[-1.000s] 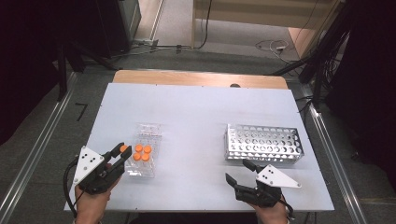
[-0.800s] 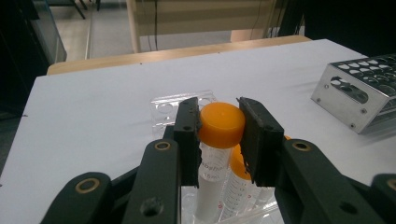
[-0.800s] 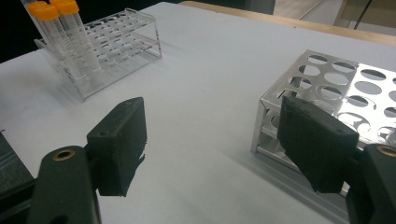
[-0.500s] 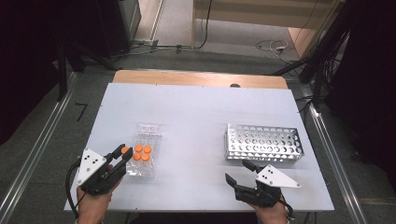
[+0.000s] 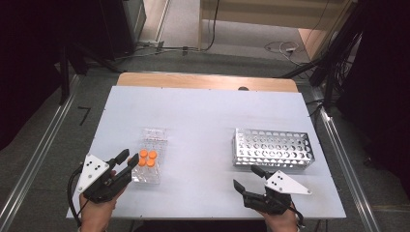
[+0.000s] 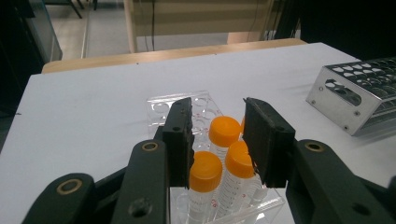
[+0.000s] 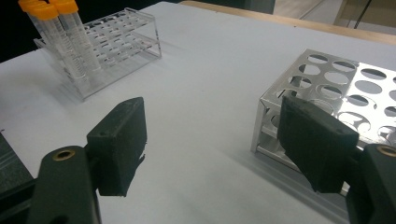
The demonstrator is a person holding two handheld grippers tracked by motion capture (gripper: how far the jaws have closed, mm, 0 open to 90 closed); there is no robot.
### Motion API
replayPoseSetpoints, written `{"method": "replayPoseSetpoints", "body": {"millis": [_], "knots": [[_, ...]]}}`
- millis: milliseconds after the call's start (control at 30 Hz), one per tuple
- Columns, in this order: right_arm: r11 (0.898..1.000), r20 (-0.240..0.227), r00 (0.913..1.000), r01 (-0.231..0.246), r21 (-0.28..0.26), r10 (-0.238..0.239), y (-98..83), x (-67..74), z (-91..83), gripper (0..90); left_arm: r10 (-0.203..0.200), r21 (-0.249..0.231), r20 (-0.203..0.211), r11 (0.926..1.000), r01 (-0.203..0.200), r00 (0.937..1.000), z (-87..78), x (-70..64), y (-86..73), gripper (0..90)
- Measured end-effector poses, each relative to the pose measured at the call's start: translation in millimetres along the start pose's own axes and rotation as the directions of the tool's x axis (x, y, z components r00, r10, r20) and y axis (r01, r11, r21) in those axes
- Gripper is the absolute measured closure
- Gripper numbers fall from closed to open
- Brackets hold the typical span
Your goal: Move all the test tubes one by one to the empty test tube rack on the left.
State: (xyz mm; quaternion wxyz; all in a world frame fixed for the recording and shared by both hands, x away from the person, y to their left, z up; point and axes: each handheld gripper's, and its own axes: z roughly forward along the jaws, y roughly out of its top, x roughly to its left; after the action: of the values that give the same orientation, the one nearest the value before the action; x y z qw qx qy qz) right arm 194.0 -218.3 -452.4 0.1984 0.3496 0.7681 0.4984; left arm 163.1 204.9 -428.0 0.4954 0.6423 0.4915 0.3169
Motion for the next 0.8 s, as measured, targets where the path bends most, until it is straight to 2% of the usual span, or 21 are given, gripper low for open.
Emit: {"method": "replayPoseSetpoints", "body": {"millis": [167,533,800], "knots": [[1.000,0.002,1.0000,0.000,0.000,0.000,0.1,0.0,-0.2,22.6,-0.005,-0.004,0.000,1.0000,0.005,1.0000,-0.4,0.4,0.0,61.8],[1.000,0.023,0.9997,-0.008,0.002,0.008,-0.9,-6.4,-0.6,22.6,-0.008,-0.001,0.018,1.0000,0.008,0.9998,-0.4,-0.4,-0.3,54.6],[1.000,0.073,0.9969,-0.031,0.000,0.031,-3.8,-20.9,-5.5,22.6,-0.034,-0.003,0.023,0.9994,0.034,0.9992,-3.5,1.5,-0.7,42.8]]}}
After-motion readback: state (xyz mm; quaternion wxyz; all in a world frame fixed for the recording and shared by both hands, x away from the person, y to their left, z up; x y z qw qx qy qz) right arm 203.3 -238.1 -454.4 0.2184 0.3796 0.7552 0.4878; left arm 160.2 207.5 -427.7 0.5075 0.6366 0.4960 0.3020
